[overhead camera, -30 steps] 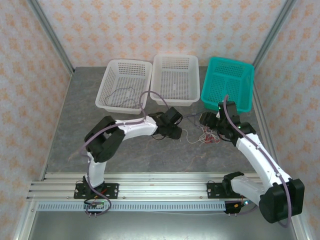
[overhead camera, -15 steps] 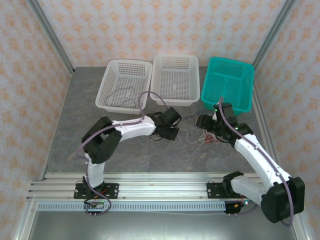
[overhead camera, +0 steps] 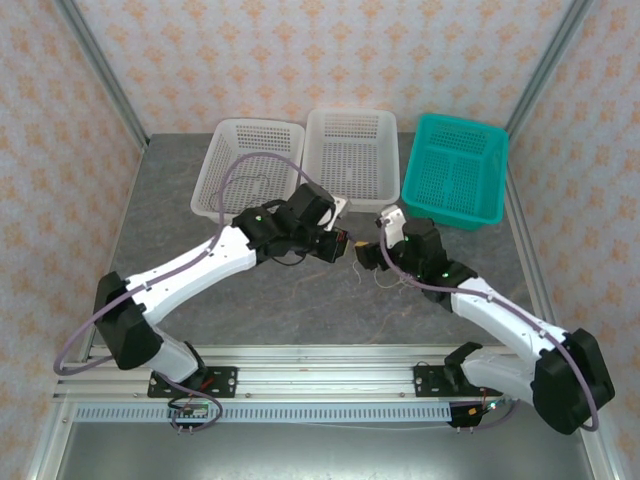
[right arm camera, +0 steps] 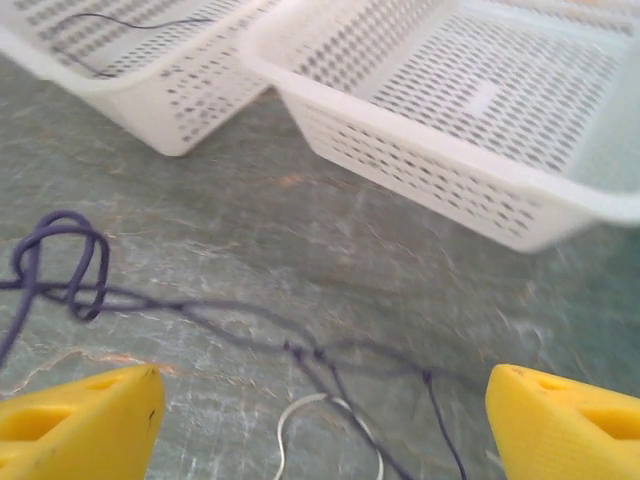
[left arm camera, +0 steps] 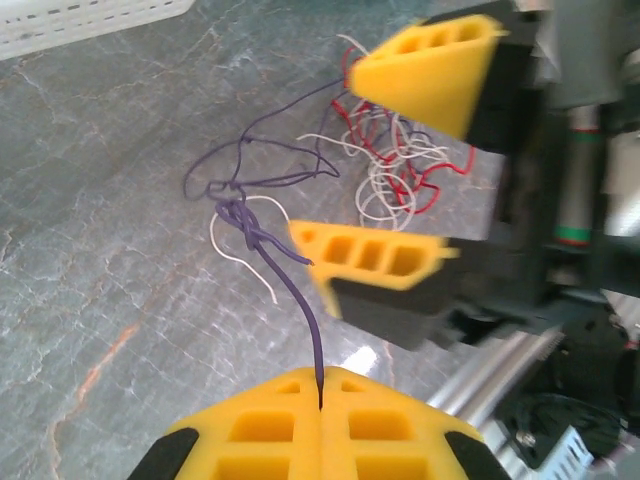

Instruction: Untangle the cables

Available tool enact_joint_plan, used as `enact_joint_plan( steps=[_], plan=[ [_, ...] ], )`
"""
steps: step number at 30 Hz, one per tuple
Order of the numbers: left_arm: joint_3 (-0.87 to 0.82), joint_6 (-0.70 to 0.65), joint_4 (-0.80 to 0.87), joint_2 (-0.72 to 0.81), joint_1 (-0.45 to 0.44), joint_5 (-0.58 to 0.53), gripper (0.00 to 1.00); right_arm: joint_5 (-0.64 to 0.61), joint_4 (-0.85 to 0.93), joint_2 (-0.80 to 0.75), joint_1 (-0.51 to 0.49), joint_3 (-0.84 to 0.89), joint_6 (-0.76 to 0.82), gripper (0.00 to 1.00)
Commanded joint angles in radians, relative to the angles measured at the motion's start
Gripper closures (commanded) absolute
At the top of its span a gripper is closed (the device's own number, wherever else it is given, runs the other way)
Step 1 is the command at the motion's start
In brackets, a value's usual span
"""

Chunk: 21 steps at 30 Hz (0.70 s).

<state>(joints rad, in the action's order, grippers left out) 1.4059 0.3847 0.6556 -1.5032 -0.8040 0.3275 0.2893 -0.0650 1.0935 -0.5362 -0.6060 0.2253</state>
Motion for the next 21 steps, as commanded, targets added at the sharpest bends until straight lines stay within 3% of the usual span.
enact_joint_plan(
  steps=[1, 4, 7, 10, 14, 19, 21],
  plan=[
    [0.088, 0.009, 0.085, 0.061, 0.018, 0.065, 1.00, 0.142, -0.199, 0.081, -0.009, -0.050, 0.180, 0.19],
    [0.153, 0.011, 0.125, 0.095, 0.033, 0.074, 1.00, 0.129, -0.219, 0.202, -0.013, -0.100, 0.160, 0.35],
    [0.184, 0.021, 0.157, 0.145, 0.062, 0.054, 1.00, 0.055, -0.260, 0.292, -0.014, -0.115, 0.119, 0.67],
    [0.194, 0.046, 0.218, 0.201, 0.127, -0.013, 1.00, 0.040, -0.216, 0.335, -0.013, -0.126, 0.101, 0.90],
    [0.166, 0.063, 0.285, 0.301, 0.277, -0.074, 1.00, -0.022, -0.151, 0.356, 0.008, -0.119, -0.044, 0.89],
    [0.119, 0.065, 0.305, 0.423, 0.532, -0.015, 1.00, -0.096, -0.032, 0.369, 0.106, -0.104, -0.265, 0.86],
    [0.100, 0.066, 0.305, 0.433, 0.587, 0.032, 1.00, -0.090, -0.019, 0.357, 0.130, -0.091, -0.296, 0.88]
  ],
)
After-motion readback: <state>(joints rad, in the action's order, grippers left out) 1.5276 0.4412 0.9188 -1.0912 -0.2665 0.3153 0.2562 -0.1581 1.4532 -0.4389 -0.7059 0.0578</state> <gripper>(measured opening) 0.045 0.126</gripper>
